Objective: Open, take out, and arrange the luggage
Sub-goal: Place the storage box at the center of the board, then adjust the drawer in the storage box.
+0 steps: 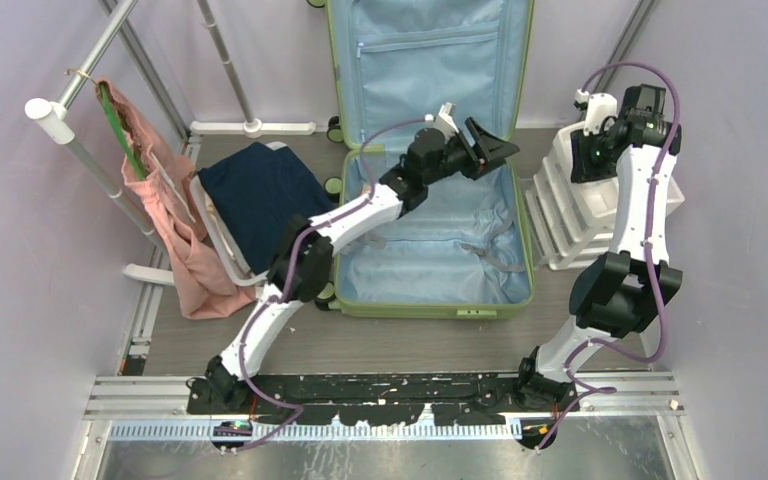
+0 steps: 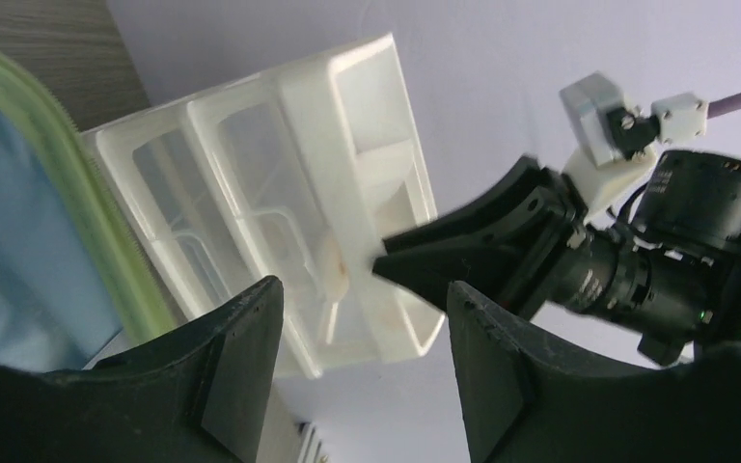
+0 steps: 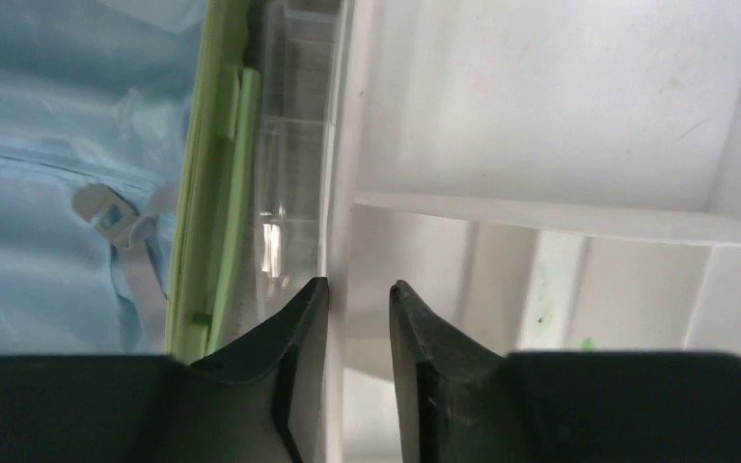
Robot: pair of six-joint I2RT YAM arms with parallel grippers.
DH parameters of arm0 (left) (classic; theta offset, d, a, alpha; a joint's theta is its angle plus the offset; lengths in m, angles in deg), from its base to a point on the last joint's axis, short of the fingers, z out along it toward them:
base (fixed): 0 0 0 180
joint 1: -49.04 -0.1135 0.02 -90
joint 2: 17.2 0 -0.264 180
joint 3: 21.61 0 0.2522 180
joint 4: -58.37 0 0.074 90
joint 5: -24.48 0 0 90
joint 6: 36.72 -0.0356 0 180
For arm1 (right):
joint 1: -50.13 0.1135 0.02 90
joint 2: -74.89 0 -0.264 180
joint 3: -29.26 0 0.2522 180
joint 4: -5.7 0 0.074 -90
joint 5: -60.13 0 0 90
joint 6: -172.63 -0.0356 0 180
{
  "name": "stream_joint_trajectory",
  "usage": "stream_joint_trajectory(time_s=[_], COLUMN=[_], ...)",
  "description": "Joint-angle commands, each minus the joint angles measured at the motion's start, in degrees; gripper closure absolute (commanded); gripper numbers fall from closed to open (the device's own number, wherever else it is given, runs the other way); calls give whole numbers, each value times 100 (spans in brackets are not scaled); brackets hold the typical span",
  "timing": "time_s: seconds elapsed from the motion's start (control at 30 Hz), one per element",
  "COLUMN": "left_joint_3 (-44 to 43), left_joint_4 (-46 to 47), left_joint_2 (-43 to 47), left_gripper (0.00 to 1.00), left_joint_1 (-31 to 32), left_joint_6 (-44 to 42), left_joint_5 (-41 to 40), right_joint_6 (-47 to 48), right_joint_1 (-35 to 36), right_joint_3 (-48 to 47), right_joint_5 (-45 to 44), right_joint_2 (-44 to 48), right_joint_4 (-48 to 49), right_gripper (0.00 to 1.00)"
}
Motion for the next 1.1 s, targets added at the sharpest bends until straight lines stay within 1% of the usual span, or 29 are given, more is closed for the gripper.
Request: stream_joint_trajectory(time_s=[0.0, 0.1, 0.27, 0.37, 0.5, 0.53, 0.63, 0.77, 0.87, 1.07], left_joint_3=[975, 2006, 3335, 3935, 4578, 4702, 4882, 4748, 4729, 4868], left_joint_4=[-567, -1187, -2243, -2853, -3352, -3460, -3685, -4162, -4416, -4707], left_joint_2=[1377, 2301, 3536, 4162, 4832, 4965, 5333, 5645, 5856, 6264], left_gripper=[36, 35, 34, 34, 33, 33, 32, 31, 30, 28], left_joint_1=[-266, -484, -891, -1092, -1237, -1245, -1248, -1262, -1250, -1257], left_joint_6=[-1307, -2155, -3425, -4122, -4743, -4844, -5012, -5087, -5032, -4805], left_joint_5=[700, 810, 719, 496, 152, 51, -170, -260, -306, -430], right_joint_6=[185, 101, -38, -59, 54, 84, 103, 296, 487, 1103], right_joint_1=[89, 87, 89, 92, 115, 124, 142, 181, 211, 272], right_joint_3=[-159, -338, -730, -869, -752, -651, -197, 411, 729, 1003], right_joint_5=[-100, -10, 314, 731, 1621, 1940, 2481, 3089, 3368, 3482], right_joint_2=[339, 327, 413, 560, 778, 855, 1120, 1339, 1371, 1289], right_joint_4=[716, 556, 213, 29, -214, -216, -20, 118, 153, -50], right_gripper=[58, 47, 27, 19, 16, 15, 10, 5, 1, 0])
